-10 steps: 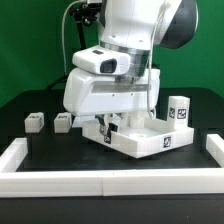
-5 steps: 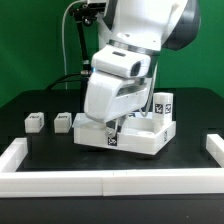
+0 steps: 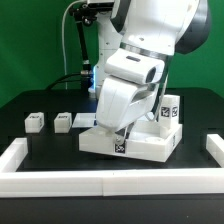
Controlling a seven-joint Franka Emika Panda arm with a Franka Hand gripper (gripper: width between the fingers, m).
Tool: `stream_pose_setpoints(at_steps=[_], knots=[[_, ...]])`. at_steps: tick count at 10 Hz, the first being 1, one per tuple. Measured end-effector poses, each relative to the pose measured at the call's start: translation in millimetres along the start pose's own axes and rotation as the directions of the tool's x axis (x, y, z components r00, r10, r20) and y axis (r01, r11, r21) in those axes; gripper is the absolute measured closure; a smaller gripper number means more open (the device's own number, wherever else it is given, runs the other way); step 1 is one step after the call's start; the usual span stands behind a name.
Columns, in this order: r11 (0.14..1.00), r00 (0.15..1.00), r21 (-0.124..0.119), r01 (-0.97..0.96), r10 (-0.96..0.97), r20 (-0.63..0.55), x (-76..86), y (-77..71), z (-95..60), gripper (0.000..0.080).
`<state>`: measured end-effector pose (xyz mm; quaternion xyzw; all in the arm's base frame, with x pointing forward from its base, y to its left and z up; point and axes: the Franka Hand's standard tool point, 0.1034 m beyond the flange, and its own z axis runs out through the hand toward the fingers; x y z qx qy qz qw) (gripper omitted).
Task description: Assemble square table
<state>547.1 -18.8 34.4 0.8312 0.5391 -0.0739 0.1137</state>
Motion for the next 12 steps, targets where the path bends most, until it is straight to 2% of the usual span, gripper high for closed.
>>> stream_pose_setpoints(at_steps=[2,3,5,7,12], knots=[[1.000,1.000,0.000,0.002,-0.002,0.003,-1.3,0.3,0.6,0.0736],[0.997,0.997,-0.007,0.071,-0.070,0.010,-0.2,1.5,-0.2,0.0736],[0.961,0.962,-0.043,0.272,-0.271,0.032,15.2,6.3,-6.2,0.0736],[0.947,0.947,-0.037,0.319,-0.317,0.055,33.4,13.2,-6.7,0.0736],[0.951,0.951,-0.035,0.306,-0.304,0.056,30.1,13.1,-3.9,0.0736]])
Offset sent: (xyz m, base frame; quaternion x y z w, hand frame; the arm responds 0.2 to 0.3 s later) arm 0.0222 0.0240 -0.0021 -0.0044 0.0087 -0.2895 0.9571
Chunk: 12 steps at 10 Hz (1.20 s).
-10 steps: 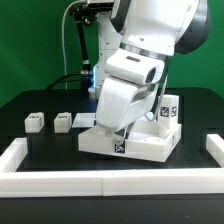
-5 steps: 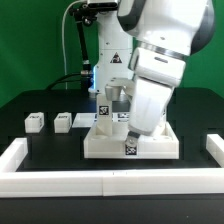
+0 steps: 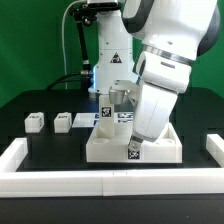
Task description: Assemble square table
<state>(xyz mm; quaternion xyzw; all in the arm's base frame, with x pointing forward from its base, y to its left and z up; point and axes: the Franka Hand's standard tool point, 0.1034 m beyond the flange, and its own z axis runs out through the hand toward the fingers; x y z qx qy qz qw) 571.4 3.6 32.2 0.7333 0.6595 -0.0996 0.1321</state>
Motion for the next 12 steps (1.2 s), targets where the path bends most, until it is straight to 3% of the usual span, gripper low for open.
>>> stream_pose_setpoints(at_steps=[4,9,12], knots=[[0.995,0.994,0.011,0.101,-0.102,0.041,39.5,19.8,-2.3,0.0736],[0.997,0.996,0.011,0.072,-0.073,0.042,38.6,22.0,-2.4,0.0736],[0.998,0.997,0.019,0.060,-0.061,0.047,55.5,33.6,-12.0,0.0736]])
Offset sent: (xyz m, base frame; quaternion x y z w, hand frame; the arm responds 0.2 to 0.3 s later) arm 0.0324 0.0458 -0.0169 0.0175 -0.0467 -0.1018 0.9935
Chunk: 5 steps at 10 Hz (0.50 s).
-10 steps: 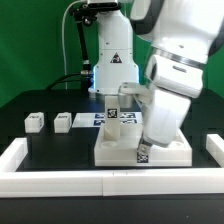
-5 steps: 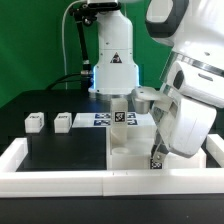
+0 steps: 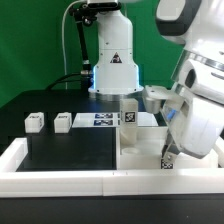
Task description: Assemble square table
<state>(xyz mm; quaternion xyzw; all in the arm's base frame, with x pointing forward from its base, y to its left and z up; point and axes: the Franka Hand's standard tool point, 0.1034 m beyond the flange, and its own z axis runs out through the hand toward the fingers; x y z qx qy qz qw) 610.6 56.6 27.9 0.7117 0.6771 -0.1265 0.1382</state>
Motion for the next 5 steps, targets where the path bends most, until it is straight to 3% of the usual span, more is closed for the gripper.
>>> stream_pose_setpoints(at_steps=[5], knots=[[1.000,1.000,-0.008,0.004,-0.004,-0.005,11.8,18.5,-5.2,0.0737]])
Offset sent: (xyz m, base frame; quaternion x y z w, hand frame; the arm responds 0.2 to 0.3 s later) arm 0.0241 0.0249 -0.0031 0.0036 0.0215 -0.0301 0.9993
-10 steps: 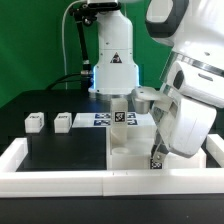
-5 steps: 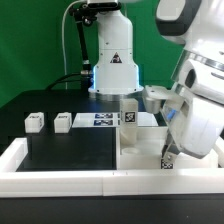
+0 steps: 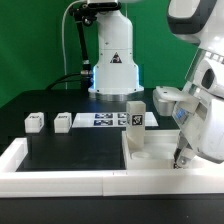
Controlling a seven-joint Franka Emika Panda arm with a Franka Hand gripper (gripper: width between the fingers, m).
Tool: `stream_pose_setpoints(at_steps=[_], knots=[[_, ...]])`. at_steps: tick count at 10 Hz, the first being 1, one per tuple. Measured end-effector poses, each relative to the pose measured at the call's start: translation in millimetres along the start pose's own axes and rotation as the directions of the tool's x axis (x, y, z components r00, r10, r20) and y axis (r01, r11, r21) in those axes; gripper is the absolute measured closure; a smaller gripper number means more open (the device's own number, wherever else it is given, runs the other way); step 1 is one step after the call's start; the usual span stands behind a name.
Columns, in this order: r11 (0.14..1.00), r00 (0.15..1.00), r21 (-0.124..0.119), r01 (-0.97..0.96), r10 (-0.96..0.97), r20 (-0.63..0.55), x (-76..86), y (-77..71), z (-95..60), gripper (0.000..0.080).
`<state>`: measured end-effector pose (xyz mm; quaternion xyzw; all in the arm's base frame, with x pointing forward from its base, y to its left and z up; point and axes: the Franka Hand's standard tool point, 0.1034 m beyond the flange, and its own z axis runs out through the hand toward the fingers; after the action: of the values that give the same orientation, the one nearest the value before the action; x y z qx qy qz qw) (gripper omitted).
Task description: Assemble square table
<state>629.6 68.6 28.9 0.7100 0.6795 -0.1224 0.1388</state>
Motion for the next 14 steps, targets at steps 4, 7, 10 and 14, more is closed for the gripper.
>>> stream_pose_setpoints(at_steps=[4,7,10,14], knots=[[1.000,1.000,0.018,-0.005,0.004,0.016,-4.5,-3.1,3.6,0.0736],[0.996,0.999,0.088,-0.003,-0.001,0.046,-9.2,-19.6,4.8,0.0336],[0.993,0.998,0.116,-0.006,-0.001,0.059,-12.1,-25.7,4.1,0.0164],[0.994,0.998,0.107,-0.018,0.011,0.057,-21.1,-26.8,-3.6,0.0151]])
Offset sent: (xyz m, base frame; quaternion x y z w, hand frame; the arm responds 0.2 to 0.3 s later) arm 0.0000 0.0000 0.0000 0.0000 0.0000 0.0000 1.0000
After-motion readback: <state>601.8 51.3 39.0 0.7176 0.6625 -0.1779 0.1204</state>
